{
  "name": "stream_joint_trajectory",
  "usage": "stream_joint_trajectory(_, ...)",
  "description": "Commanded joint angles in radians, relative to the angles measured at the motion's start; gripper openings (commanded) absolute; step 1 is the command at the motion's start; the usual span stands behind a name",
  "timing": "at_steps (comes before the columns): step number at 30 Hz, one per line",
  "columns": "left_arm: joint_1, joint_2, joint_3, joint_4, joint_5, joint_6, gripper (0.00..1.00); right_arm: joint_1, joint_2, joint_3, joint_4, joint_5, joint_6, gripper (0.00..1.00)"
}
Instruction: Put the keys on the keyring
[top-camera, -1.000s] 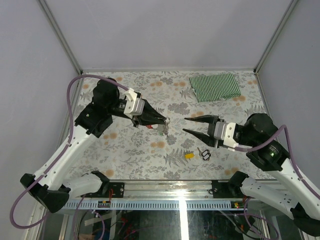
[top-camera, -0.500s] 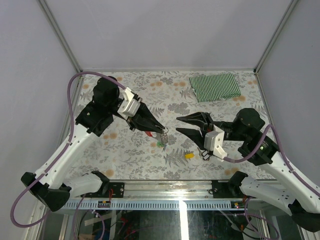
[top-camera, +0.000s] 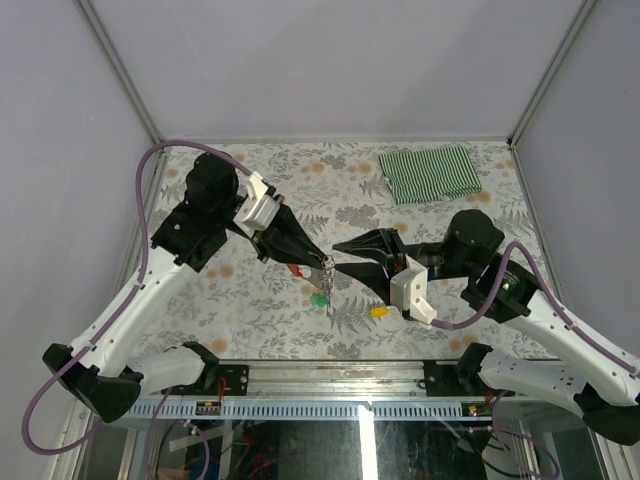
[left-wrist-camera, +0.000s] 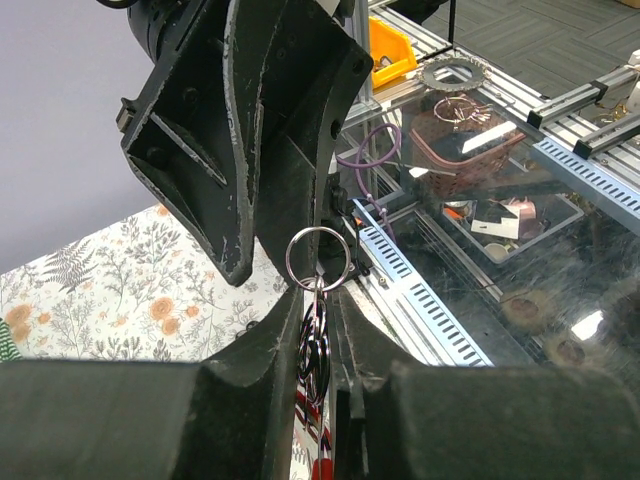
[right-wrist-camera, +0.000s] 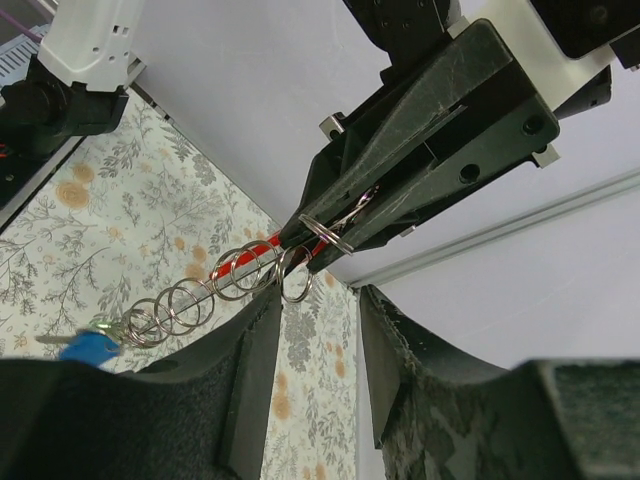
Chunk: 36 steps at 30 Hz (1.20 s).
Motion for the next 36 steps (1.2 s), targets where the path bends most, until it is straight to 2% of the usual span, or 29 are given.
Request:
stream_joint_trajectory(1, 0.005, -0.002, 0.013, 0.054, 0.015, -0.017, 0.00, 0.017, -0.007, 0.062, 0.041, 0.028, -0.051, 0.43)
stream_joint_trajectory(14, 0.004, -0.002, -0.002, 0.054, 0.018, -0.026, 0.00, 0.015, -0.016, 0.138, -0.086, 0.051, -0.108, 0.43)
stream_joint_trajectory(31, 0.004, 0.019, 0.008, 0.054, 0.019, -0.040, 0.00, 0.052, 0.049, 0.189, -0.150, 0.005, -0.109, 0.39)
stream_joint_trajectory(36, 0.004, 0.022, 0.010, 0.056, 0.017, -0.044, 0.00, 0.068, 0.064, 0.202, -0.173, 0.015, -0.119, 0.33)
